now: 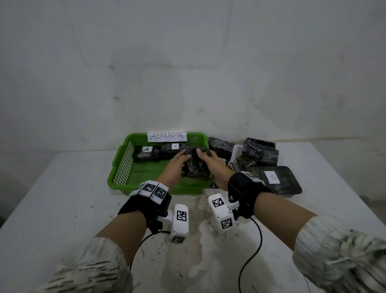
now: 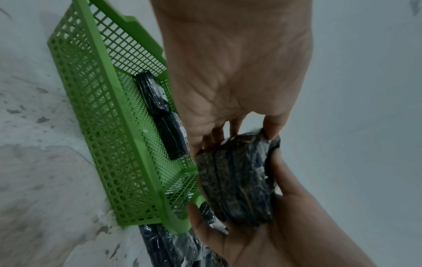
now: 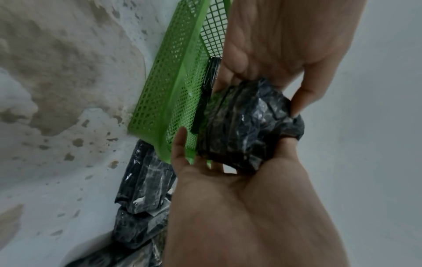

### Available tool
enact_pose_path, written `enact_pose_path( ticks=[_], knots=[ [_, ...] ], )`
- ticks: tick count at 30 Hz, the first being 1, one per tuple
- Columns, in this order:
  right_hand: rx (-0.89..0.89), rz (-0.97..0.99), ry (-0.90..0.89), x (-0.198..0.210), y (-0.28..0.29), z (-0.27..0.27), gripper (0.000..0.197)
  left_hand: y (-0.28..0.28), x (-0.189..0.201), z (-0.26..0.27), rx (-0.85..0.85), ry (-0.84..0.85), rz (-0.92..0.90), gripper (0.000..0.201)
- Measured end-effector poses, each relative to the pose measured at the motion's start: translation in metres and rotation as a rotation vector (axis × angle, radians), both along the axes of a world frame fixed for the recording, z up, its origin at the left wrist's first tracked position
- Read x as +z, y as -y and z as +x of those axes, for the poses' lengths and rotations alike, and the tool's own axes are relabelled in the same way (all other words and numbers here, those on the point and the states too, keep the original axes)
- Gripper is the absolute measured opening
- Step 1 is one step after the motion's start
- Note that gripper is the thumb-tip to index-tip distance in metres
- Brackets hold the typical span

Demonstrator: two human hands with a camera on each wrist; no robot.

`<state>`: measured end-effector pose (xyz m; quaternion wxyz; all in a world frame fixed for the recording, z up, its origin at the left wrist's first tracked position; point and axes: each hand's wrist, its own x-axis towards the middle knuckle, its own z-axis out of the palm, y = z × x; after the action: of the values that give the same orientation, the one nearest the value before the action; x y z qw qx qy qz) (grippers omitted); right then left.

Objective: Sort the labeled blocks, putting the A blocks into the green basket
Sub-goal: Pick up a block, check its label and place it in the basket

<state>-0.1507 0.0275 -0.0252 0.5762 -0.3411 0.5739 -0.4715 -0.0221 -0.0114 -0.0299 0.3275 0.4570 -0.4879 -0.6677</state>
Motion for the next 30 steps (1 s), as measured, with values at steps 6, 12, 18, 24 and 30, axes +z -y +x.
enact_pose_path(
  ticks=[6, 12, 18, 24, 30],
  knots=[
    [-0.052, -0.071, -0.056, -0.001, -0.001, 0.01, 0.041, 0.001, 0.003, -0.001, 0.003, 0.061, -0.06, 0.047],
    [0.0, -0.044, -0.026, -0.004, 0.0, 0.01, 0.048, 0.005, 0.004, 0.001, 0.088, 0.12, -0.177, 0.033],
    [-0.014, -0.038, -0.004, -0.008, 0.002, 0.001, 0.046, 0.001, 0.003, 0.003, -0.043, 0.143, -0.121, 0.044],
    [0.045, 0.002, 0.097, -0.009, 0.003, 0.001, 0.053, 0.002, 0.001, 0.003, 0.012, 0.174, -0.15, 0.042],
    [0.032, -0.031, -0.003, -0.008, 0.002, 0.002, 0.067, 0.003, -0.002, 0.005, 0.07, 0.177, -0.118, 0.056]
  ],
)
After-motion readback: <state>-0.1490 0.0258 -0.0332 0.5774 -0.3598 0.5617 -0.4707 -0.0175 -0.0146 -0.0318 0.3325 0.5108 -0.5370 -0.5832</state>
